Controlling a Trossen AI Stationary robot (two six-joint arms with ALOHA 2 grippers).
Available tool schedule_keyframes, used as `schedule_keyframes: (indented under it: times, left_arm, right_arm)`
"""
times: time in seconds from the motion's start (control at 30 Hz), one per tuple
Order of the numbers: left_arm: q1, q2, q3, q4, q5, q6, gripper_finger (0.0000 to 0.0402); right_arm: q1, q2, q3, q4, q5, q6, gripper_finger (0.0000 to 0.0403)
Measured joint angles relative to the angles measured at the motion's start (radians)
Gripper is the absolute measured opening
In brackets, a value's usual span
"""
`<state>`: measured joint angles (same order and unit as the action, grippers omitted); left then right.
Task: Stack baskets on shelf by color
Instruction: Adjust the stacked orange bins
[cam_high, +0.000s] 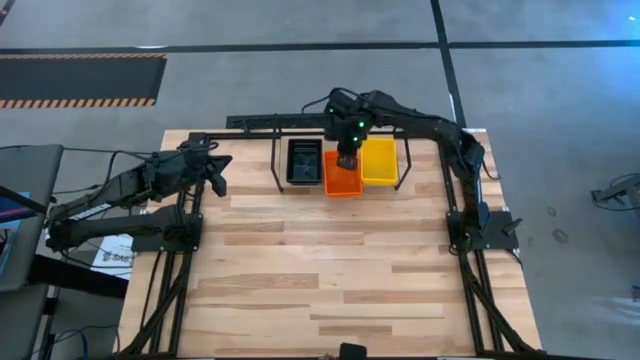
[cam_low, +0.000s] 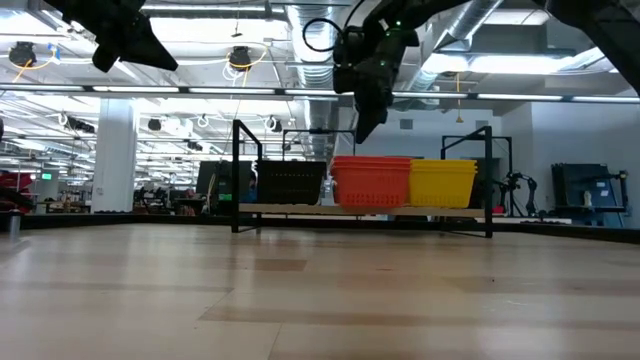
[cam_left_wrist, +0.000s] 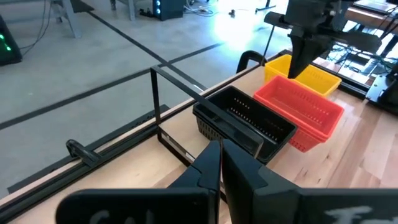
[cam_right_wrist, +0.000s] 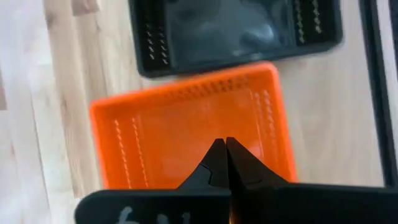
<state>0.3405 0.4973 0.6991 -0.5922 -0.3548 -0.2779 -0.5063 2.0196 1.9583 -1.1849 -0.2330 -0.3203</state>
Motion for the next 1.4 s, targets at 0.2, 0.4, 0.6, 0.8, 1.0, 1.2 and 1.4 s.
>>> schedule_keyframes:
  times: [0.2, 0.4, 0.6, 0.8, 1.0, 1.2, 1.4]
  left_arm:
    - [0.000, 0.000, 0.000, 0.000, 0.000, -0.017, 0.0000]
    - [0.000, 0.000, 0.000, 0.000, 0.000, -0.021, 0.0000]
    - [0.000, 0.000, 0.000, 0.000, 0.000, -0.025, 0.0000]
    - [0.000, 0.000, 0.000, 0.000, 0.000, -0.029, 0.0000]
    - [0.000, 0.000, 0.000, 0.000, 0.000, -0.030, 0.0000]
    - [0.000, 0.000, 0.000, 0.000, 0.000, -0.031, 0.0000]
    - [0.000, 0.000, 0.000, 0.005, 0.000, -0.033, 0.0000]
  right_arm:
    - [0.014, 0.046, 0.005, 0.012, -0.015, 0.019, 0.0000]
    - [0.031, 0.111, 0.000, -0.005, -0.008, -0.023, 0.0000]
    - [0.024, 0.151, -0.002, 0.022, 0.015, -0.047, 0.0000]
    - [0.007, 0.160, -0.002, 0.068, 0.055, -0.068, 0.0001]
    - [-0.041, 0.158, 0.004, 0.115, 0.078, -0.078, 0.0001]
    - [-0.082, 0.158, 0.006, 0.172, 0.078, -0.082, 0.0001]
    - [-0.111, 0.158, 0.006, 0.179, 0.078, -0.112, 0.0001]
